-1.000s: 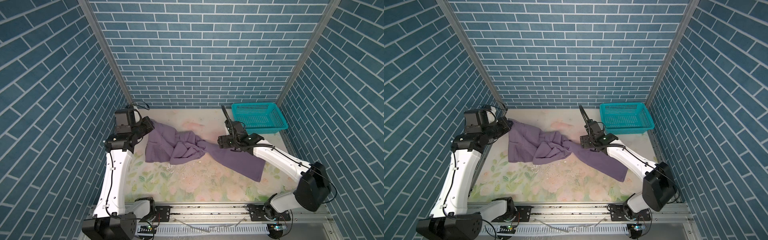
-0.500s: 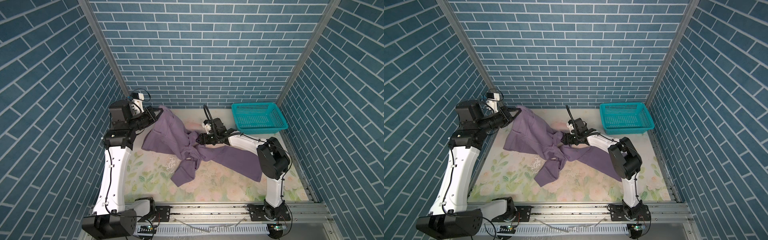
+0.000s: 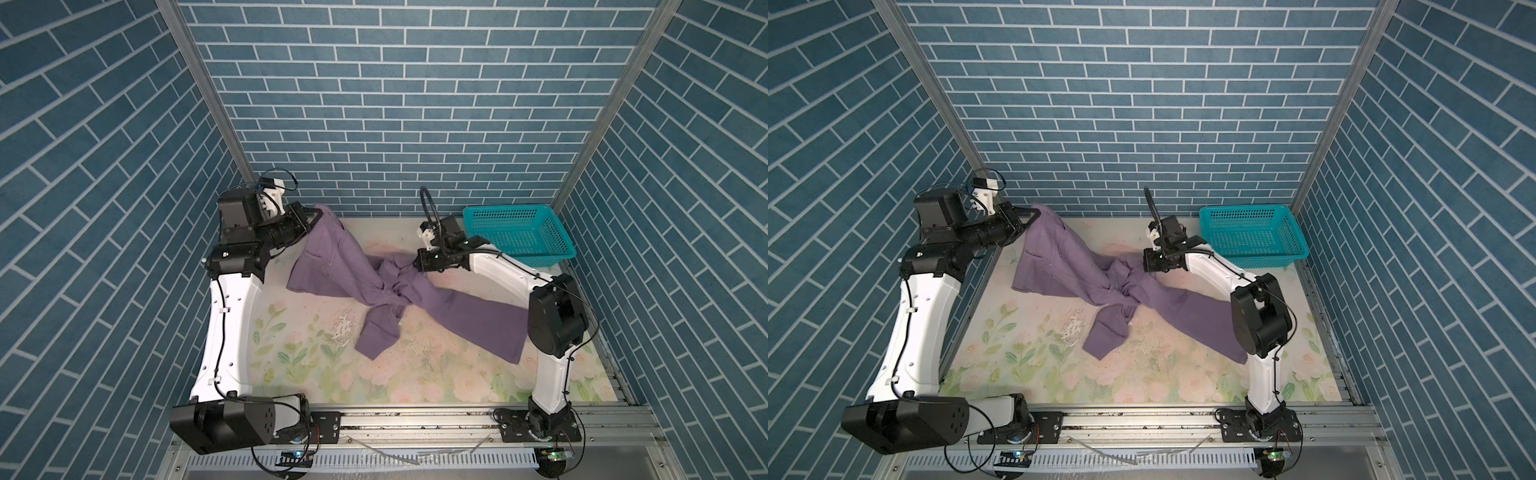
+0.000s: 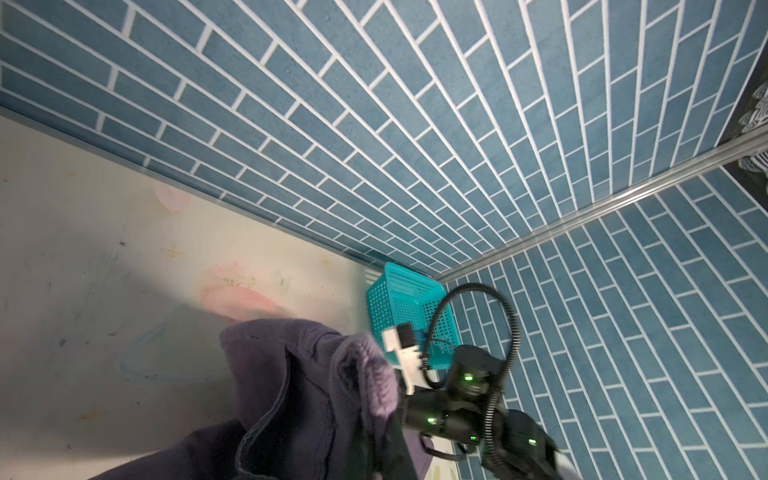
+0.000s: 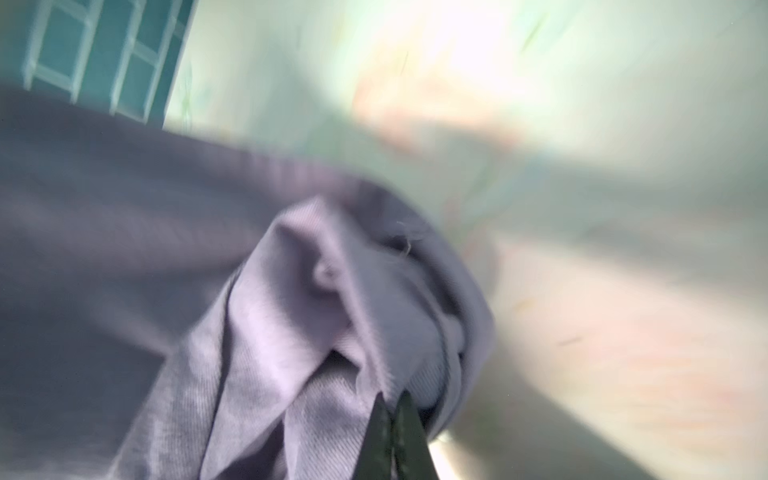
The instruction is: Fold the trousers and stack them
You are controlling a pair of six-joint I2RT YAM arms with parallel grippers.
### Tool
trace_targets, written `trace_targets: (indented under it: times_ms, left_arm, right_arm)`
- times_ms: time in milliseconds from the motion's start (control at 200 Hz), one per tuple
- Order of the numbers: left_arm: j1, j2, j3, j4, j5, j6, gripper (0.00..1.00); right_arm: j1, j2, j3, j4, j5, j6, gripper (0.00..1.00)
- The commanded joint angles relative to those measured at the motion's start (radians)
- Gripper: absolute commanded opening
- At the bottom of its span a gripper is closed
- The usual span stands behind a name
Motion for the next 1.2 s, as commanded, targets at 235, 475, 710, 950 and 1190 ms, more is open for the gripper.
trace_targets:
  times_ms: [235, 475, 710, 950, 1190]
  left_arm:
    - [0.010, -0.039, 0.022, -0.048, -0.183, 0.114, 0.00]
    - [0.012, -0.142, -0.478, 0.040, -0.414, 0.071, 0.00]
    - [0.010, -0.126, -0.787, 0.114, -0.388, 0.019, 0.00]
    - [0.010, -0.268, -0.821, -0.056, -0.560, 0.003, 0.52]
    - [0.010, -0.366, -0.730, -0.202, -0.750, -0.019, 0.93]
  right_arm:
    - [-0.034, -0.502, -0.048, -0.028, 0.313, -0.184, 0.00]
    - [-0.034, -0.681, -0.705, 0.087, 0.239, 0.052, 0.26]
    - [-0.035, -0.745, -0.948, 0.185, 0.230, 0.197, 0.25]
    - [-0.021, -0.682, -0.747, 0.108, 0.232, 0.112, 0.35]
    - [0.138, -0.396, -0.479, 0.098, 0.258, 0.009, 0.58]
